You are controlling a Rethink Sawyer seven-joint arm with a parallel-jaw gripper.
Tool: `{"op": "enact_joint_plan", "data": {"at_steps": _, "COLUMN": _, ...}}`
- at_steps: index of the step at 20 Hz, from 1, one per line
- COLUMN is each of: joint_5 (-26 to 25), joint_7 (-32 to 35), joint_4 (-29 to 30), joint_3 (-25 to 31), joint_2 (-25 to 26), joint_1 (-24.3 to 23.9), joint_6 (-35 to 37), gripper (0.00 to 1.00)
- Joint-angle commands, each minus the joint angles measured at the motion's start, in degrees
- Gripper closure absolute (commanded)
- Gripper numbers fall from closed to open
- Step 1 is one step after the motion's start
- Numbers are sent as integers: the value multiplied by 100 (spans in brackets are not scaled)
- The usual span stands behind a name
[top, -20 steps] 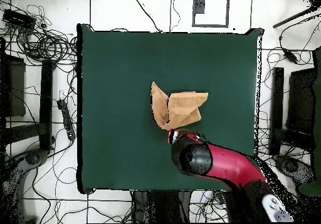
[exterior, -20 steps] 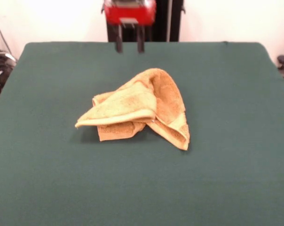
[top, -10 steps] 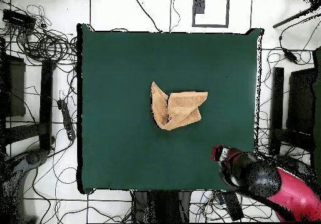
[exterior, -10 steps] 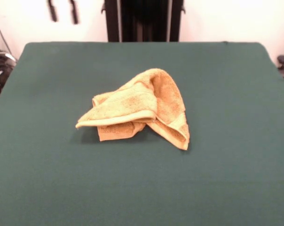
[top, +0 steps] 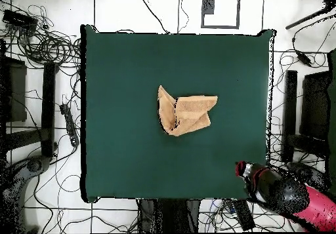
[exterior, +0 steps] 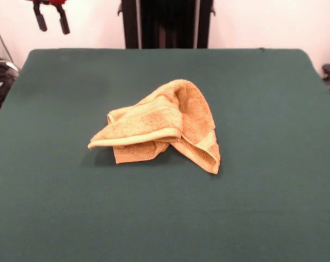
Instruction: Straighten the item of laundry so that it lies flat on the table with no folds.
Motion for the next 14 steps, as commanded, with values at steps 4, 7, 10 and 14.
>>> {"op": "enact_joint_plan", "data": {"at_steps": 4, "joint_5": 164, "joint_7": 421, "joint_4": 349, "joint_3": 737, "joint_2": 60, "joint_1": 1261, "joint_6": 121, "gripper": 0}}
{"op": "enact_joint_plan", "data": {"at_steps": 7, "joint_5": 310, "joint_7": 738, "joint_4": 352, "joint_3": 593, "joint_2": 48, "joint_1": 1577, "joint_6": 25, "gripper": 0}}
{"op": "enact_joint_plan", "data": {"at_steps": 10, "joint_5": 449, "joint_7": 900, "joint_4": 363, "joint_3": 486, "joint_2": 78, "joint_1": 1830, "joint_6": -55, "gripper": 0}}
{"op": "enact_joint_plan", "data": {"at_steps": 14, "joint_5": 607, "joint_7": 1044, "joint_4": 324, "joint_3": 359, "joint_2": 203, "joint_1": 2151, "joint_6": -165, "gripper": 0}}
